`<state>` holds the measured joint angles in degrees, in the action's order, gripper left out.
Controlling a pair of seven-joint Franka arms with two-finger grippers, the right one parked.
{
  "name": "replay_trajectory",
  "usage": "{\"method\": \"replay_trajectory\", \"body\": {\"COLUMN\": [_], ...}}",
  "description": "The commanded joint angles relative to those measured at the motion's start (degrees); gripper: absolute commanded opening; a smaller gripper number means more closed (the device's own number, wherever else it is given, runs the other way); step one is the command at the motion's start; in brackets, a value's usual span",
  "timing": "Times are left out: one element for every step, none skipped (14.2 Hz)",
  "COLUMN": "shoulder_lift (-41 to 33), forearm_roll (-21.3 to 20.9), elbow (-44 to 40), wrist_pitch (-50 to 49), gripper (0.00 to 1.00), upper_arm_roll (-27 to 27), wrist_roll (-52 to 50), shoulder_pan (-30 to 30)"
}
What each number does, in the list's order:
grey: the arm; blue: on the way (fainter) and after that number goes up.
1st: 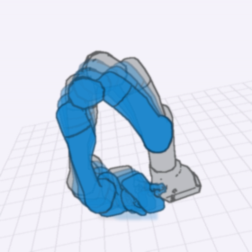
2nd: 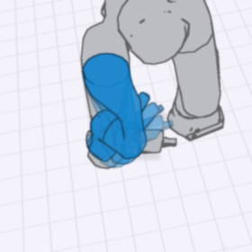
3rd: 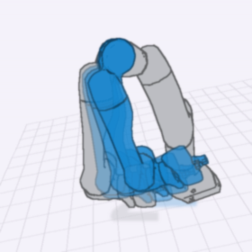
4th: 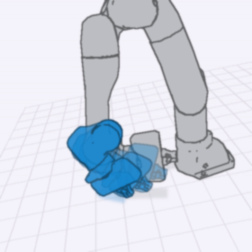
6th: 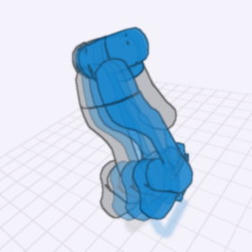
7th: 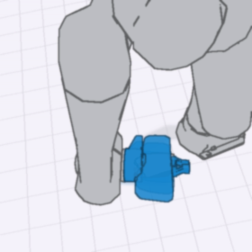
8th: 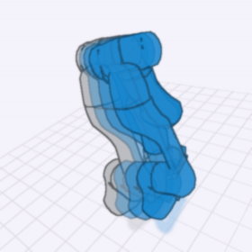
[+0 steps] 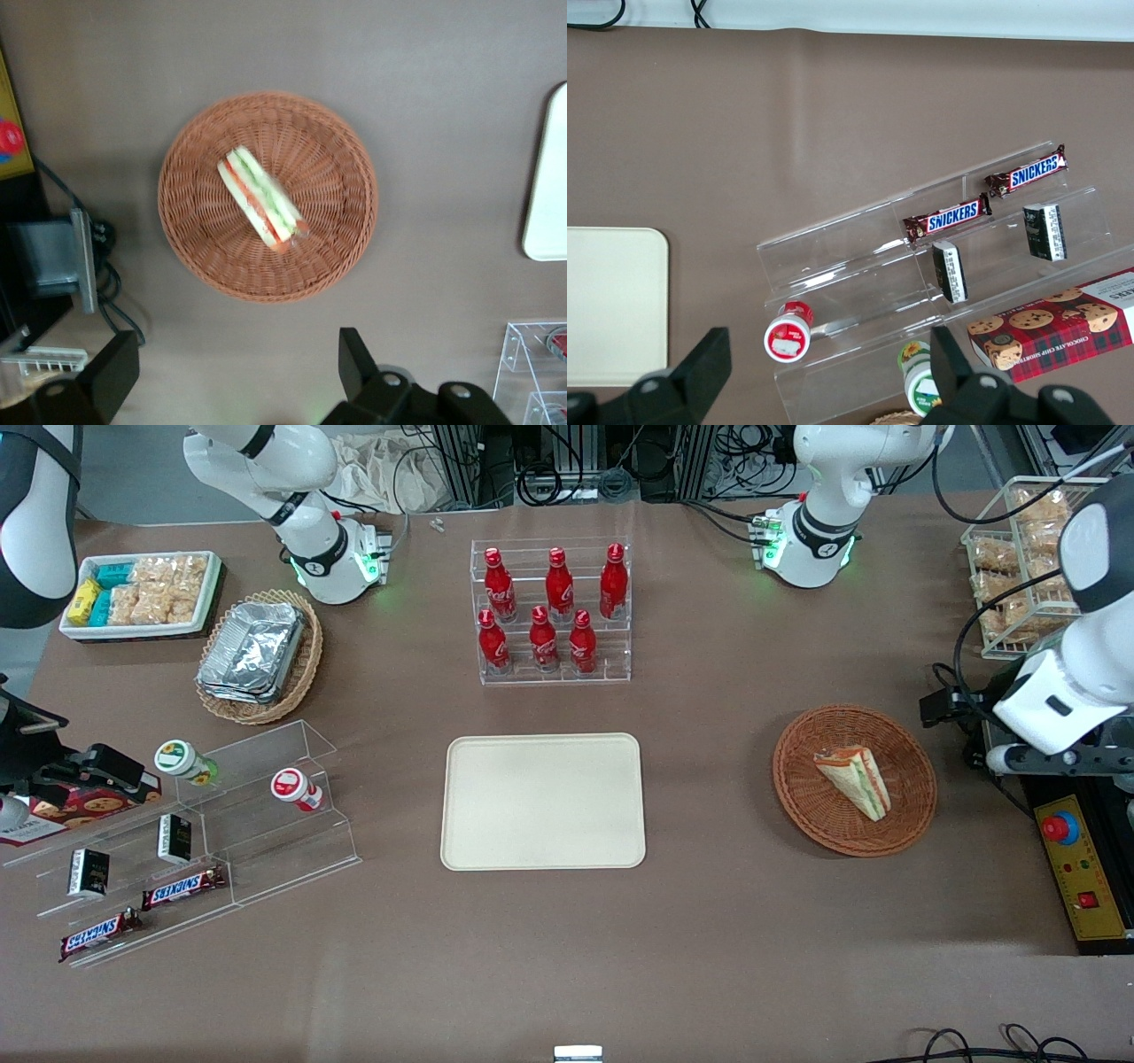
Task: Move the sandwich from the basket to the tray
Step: 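Lower the open left gripper over the wrapped sandwich in the basket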
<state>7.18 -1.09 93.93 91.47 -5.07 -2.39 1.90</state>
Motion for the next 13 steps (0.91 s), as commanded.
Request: {"method": "replay_trajectory", "body": {"shoulder_lift": [-2.07,-2.69,-2.69,-2.43,-2.26,-2.6,-2.52,-2.08,-0.95,-0.33,0.29,0.56,1.26], "forearm_roll": [-0.84,-0.93,-0.93,-1.11,-1.28,-1.81,-2.42,-3.12,-3.74,-5.31,-6.28,-6.38,-6.38], "elbow": [7.12,10.1,12.66,14.6,17.23,20.47,22.85,24.88,26.2,27.78,29.02,30.42,30.87], "wrist_pitch": [5.71,8.61,11.25,13.19,16.52,20.64,24.07,27.41,30.15,32.26,34.54,36.66,38.33], "gripper": [1.0,1.0,1.0,1.0,1.0,1.0,1.0,1.0,1.0,1.0,1.0,1.0,1.0], "upper_arm_roll": [-0.12,-0.03,-0.12,-0.12,-0.12,-0.12,-0.12,-0.12,-0.12,-0.12,-0.12,-0.12,-0.12], "wrist_roll": [-4.79,-9.52,-16.52,-24.43,-28.16,-29.68,-31.52,-34.58,-39.22,-43.01,-45.57,-47.69,-50.06], "shoulder_pan": [0.56,0.56,0.47,0.3,0.21,0.29,0.29,0.29,0.29,0.29,0.38,0.38,0.47]}}
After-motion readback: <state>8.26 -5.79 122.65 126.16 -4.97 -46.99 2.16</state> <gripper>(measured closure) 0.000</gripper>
